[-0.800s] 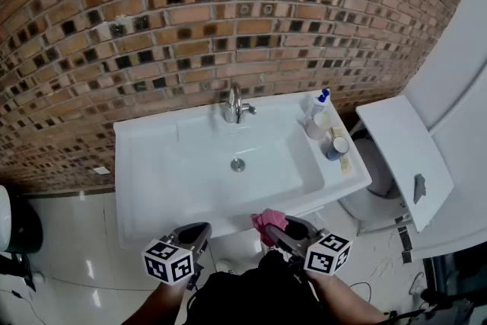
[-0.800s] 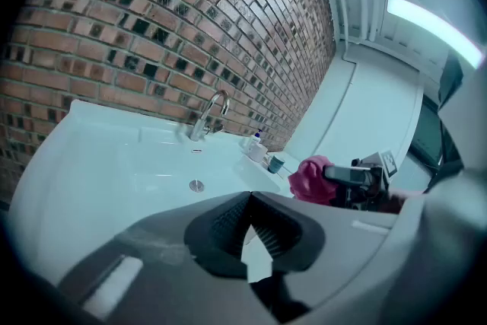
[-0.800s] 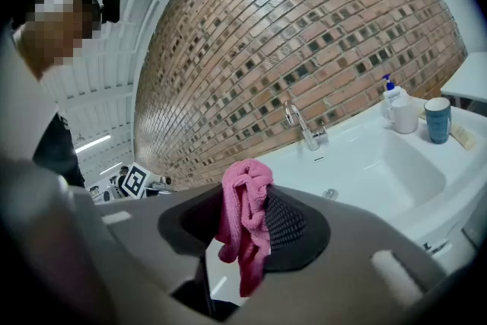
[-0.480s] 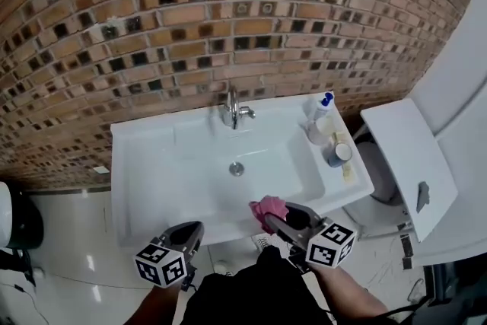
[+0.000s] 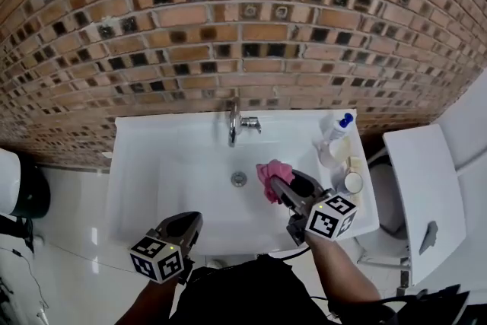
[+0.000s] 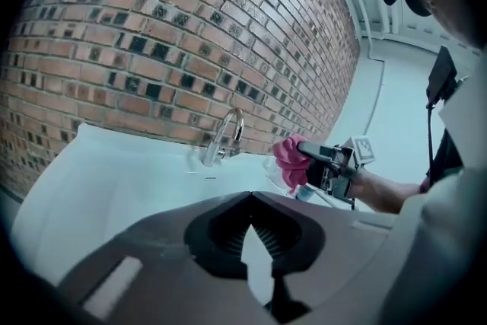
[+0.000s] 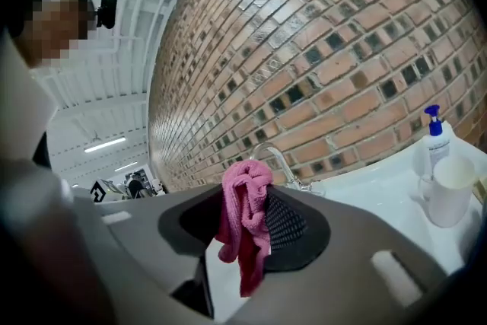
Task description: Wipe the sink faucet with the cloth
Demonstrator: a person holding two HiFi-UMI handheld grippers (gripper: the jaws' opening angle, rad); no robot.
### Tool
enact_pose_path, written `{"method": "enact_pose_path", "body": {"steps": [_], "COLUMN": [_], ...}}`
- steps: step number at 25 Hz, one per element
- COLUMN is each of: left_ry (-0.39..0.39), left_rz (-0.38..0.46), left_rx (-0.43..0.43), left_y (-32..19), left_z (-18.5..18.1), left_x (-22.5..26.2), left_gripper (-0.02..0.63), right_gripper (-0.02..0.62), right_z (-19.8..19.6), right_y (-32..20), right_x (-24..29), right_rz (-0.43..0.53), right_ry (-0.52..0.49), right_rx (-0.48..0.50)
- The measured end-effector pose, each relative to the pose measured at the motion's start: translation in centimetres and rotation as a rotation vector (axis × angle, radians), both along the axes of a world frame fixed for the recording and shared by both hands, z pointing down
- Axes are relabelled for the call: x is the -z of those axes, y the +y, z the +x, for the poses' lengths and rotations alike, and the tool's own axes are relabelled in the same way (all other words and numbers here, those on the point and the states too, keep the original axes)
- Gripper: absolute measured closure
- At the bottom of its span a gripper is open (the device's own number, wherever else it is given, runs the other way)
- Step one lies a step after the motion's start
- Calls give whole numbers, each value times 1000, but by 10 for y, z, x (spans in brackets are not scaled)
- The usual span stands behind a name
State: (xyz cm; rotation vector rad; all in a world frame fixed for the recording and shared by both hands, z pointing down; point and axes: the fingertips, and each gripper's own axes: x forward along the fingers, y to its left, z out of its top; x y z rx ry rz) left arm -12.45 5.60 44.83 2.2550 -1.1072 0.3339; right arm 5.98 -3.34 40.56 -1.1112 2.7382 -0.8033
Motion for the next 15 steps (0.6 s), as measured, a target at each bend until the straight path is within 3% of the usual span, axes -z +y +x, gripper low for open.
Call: {"method": "enact_pose_path", "body": {"steps": [10,15], "left_ry": [-68,-124], "left_rz": [-17,-78], "left_rx": [-26,39], "left_y": [-44,-51], "left_z": [81,71], "left_x": [1,-10], "left_gripper": [601,601], "right_gripper": [443,443], "right_z": [52,61], "right_y": [-99,-147], "right_x": [-51,-91], "right_rz": [-112,-208], "right_ry": [-108,-198], "right_rx": [-11,-50]}}
